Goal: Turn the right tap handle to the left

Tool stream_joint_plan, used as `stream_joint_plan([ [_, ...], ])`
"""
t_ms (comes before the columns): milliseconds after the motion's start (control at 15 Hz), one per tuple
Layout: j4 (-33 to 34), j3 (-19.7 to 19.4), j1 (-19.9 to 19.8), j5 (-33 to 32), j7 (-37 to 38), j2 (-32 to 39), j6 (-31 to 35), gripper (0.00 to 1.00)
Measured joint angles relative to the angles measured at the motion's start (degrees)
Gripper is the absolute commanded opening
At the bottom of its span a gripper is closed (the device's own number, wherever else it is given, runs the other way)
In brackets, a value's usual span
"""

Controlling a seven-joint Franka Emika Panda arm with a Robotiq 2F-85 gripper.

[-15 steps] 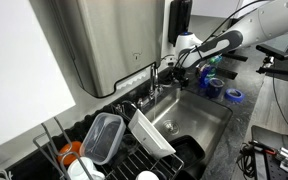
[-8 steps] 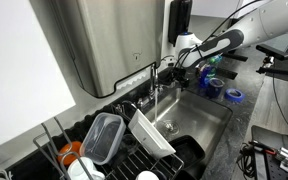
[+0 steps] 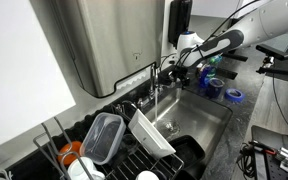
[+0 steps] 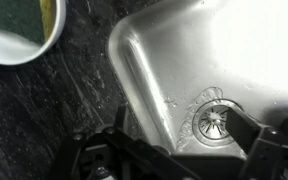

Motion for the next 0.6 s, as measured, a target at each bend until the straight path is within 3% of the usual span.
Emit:
stream_joint_plan([
  [600, -4.1, -1.9, -0.1, -0.2, 10.7, -6.5, 0.0, 1.00],
])
